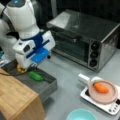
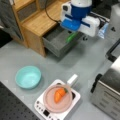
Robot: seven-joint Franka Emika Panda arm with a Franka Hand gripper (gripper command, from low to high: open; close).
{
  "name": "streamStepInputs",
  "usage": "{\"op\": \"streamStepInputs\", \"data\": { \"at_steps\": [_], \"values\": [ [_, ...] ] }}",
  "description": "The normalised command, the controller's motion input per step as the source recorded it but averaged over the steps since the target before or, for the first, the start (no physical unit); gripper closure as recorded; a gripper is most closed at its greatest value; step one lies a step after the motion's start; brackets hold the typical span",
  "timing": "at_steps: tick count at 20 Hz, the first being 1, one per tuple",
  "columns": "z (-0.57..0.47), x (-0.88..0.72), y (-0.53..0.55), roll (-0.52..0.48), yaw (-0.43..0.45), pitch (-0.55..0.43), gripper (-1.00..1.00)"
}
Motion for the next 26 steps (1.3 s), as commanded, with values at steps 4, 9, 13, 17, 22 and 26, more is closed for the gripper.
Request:
{"op": "streamStepInputs", "data": {
  "at_steps": [4, 9, 13, 17, 22, 26],
  "values": [
    [0.37, 0.42, 0.38, -0.011, 0.012, 0.187, -1.00],
    [0.32, 0.56, 0.27, 0.039, -0.008, 0.234, -1.00],
    [0.22, 0.65, 0.18, 0.106, -0.034, 0.259, -1.00],
    [0.20, 0.57, 0.14, 0.120, -0.044, 0.243, -1.00],
    [0.17, 0.27, 0.08, 0.113, -0.065, 0.222, -1.00],
    [0.11, 0.14, 0.07, 0.108, -0.068, 0.180, -1.00]
  ]
}}
